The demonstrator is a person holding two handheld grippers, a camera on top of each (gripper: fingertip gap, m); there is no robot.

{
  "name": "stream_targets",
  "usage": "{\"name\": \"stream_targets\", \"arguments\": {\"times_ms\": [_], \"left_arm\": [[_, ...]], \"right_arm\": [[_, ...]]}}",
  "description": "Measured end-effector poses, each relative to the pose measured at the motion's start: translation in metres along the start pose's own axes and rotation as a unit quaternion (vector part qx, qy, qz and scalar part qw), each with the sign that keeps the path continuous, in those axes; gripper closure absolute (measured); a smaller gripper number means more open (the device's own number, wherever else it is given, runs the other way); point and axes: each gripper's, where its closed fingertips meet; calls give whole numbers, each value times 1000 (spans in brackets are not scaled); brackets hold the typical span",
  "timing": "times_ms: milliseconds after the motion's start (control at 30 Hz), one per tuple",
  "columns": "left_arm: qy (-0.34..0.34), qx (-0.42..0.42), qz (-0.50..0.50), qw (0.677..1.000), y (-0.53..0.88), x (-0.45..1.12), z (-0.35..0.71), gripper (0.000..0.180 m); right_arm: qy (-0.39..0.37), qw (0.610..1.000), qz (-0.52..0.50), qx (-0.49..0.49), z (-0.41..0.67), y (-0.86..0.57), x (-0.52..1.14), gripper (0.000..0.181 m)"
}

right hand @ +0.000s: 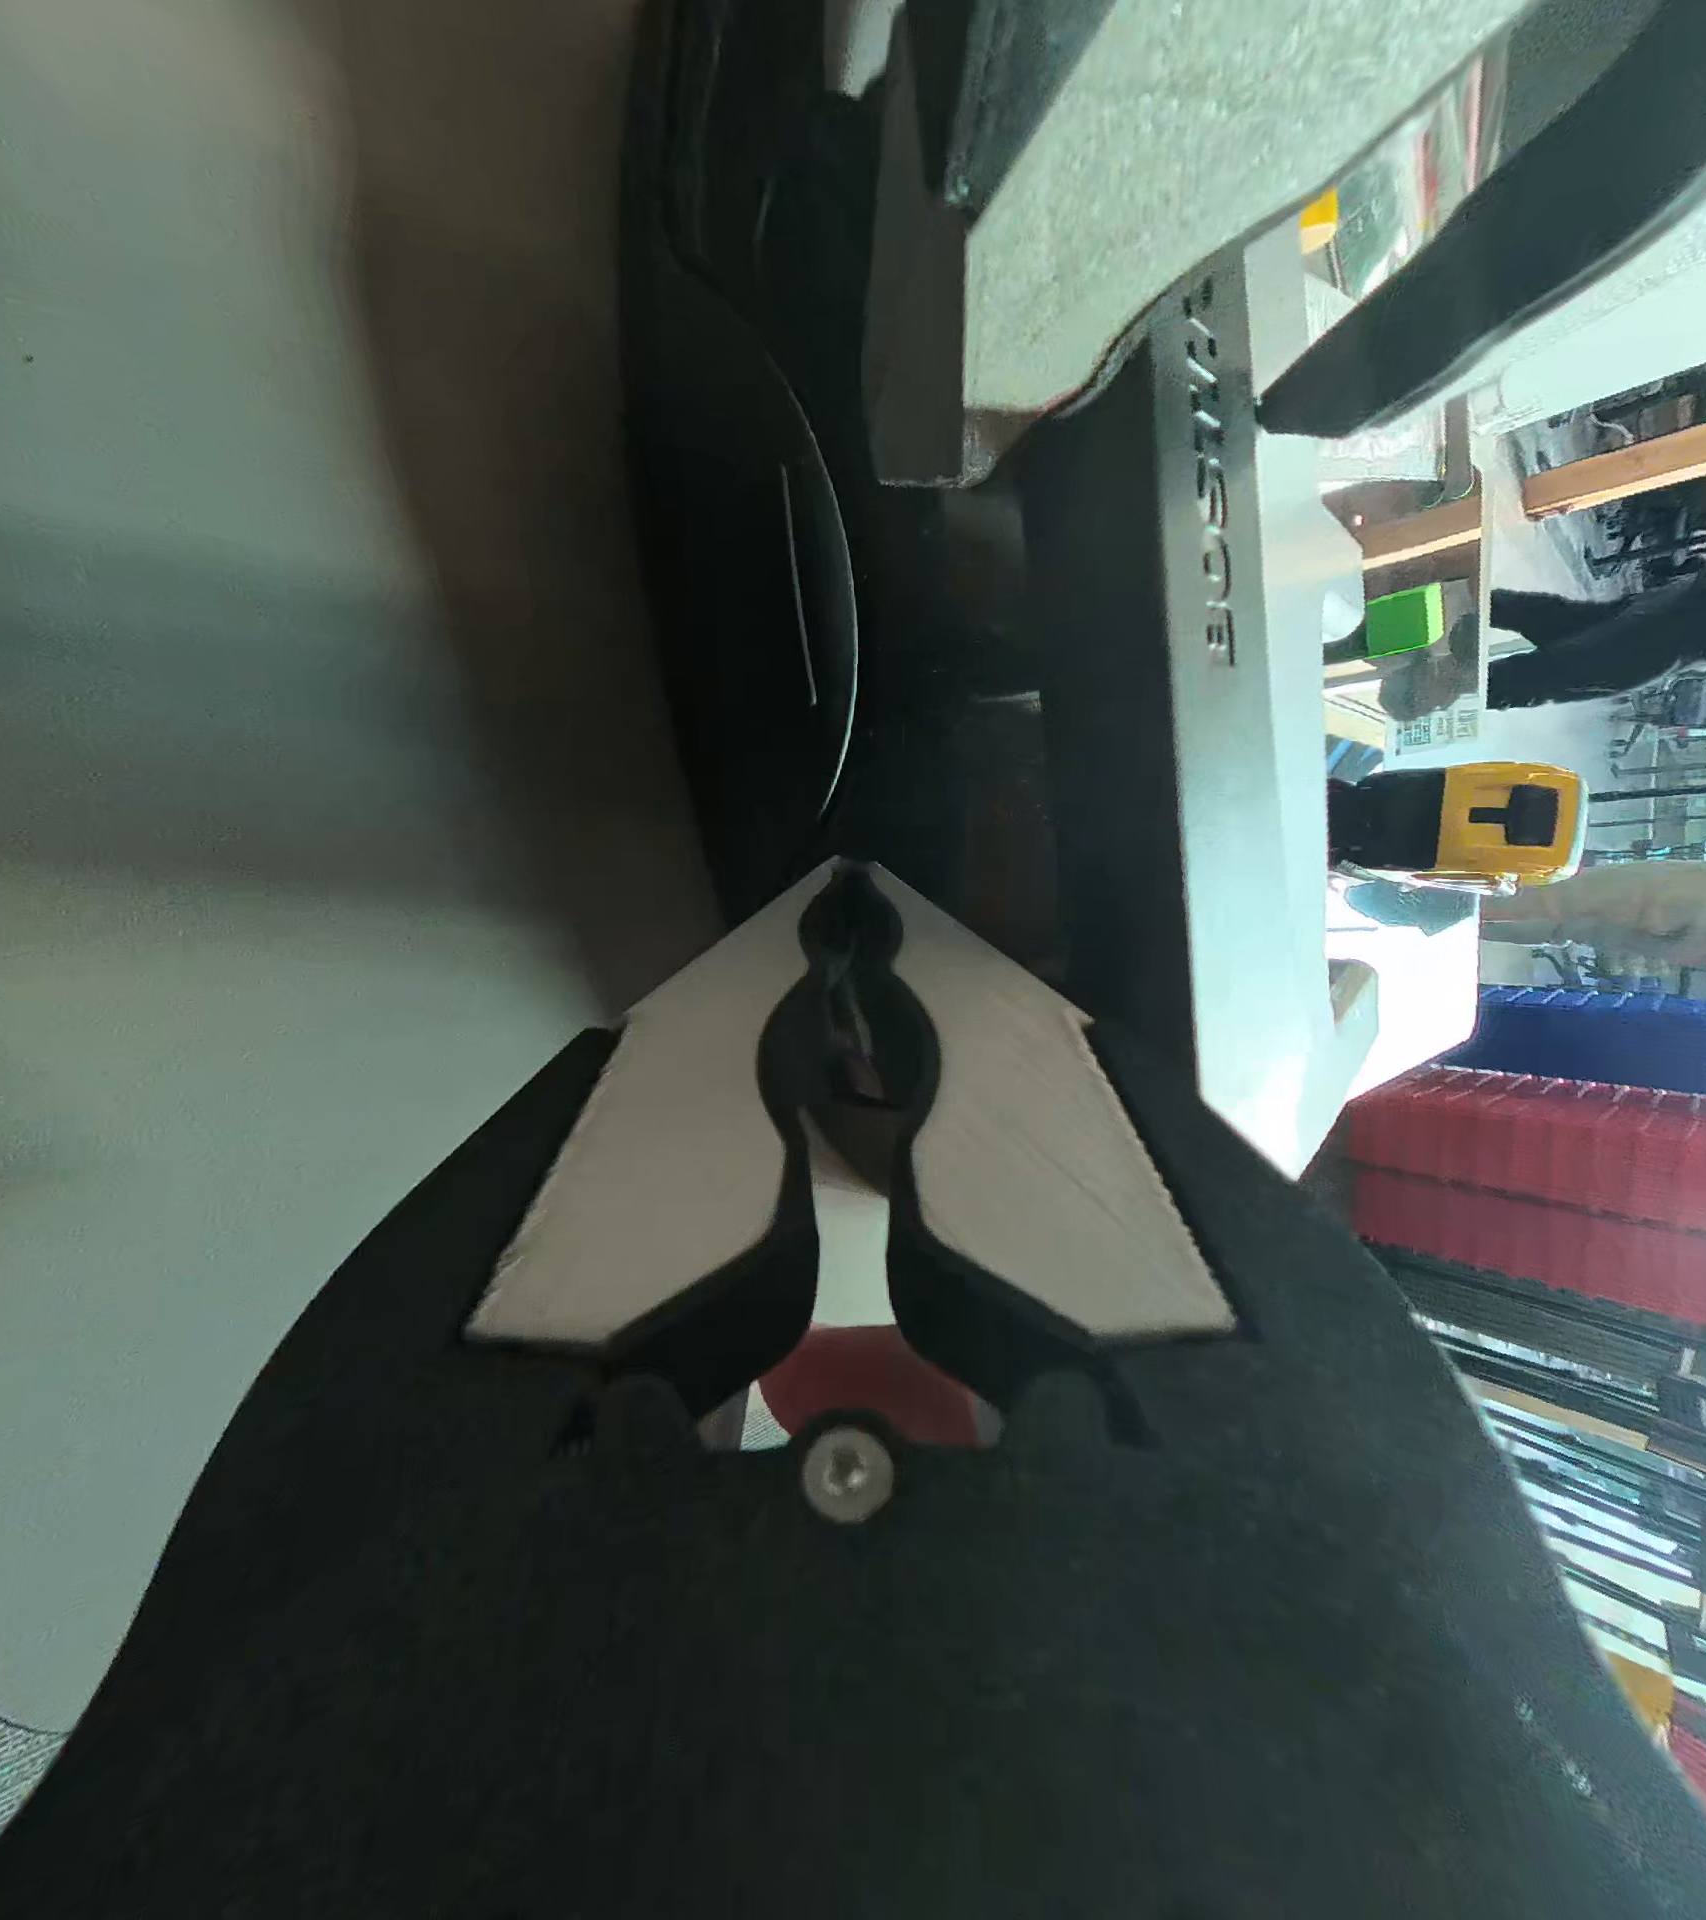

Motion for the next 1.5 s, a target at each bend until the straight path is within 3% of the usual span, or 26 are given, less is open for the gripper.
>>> {"name": "stream_targets", "arguments": {"times_ms": [600, 667, 767, 800, 833, 967, 1033, 1067, 1133, 1267, 1433, 1500], "left_arm": [[1, -48, 7, 999, 11, -3, -11, 132], [-16, -88, -23, 996, 5, -12, -10, 139], [-74, -149, -38, 985, 0, -26, -12, 169], [-84, -165, -10, 983, 8, -28, -15, 180], [-89, -165, 3, 982, 14, -30, -18, 180], [-66, -225, -12, 972, 20, -38, -42, 148], [-42, -232, -5, 972, 18, -37, -67, 129], [-37, -231, -4, 972, 13, -38, -77, 127], [-34, -249, -2, 968, -1, -37, -87, 130], [27, -378, -24, 925, -41, -18, -100, 126], [38, -512, -44, 857, -43, 10, -101, 102], [47, -565, -73, 821, -45, 20, -99, 105]], "right_arm": [[-28, 999, -29, -4, 8, -4, -1, 181], [-20, 1000, -16, -7, 7, 1, 5, 181], [-27, 999, -28, -16, 6, 5, 5, 181], [-28, 999, -29, -11, 6, 6, 5, 181], [-26, 999, -24, 5, 7, 6, 5, 181], [-61, 984, 51, 159, 0, 9, -1, 181], [-71, 970, 79, 217, -11, 10, -14, 149], [-73, 969, 71, 226, -18, 7, -23, 144], [-86, 972, 49, 215, -22, -1, -42, 134], [-90, 985, -4, 147, -11, -20, -67, 120], [5, 997, -45, 58, -7, -46, -44, 86], [25, 998, -57, 4, 5, -53, -34, 84]]}}
Point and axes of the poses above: each gripper's, where its closed fingertips meet, x out along the fingers, z out of its top, y = z × x across the jaws, and after that the axes turned 13 degrees about z, right-handed
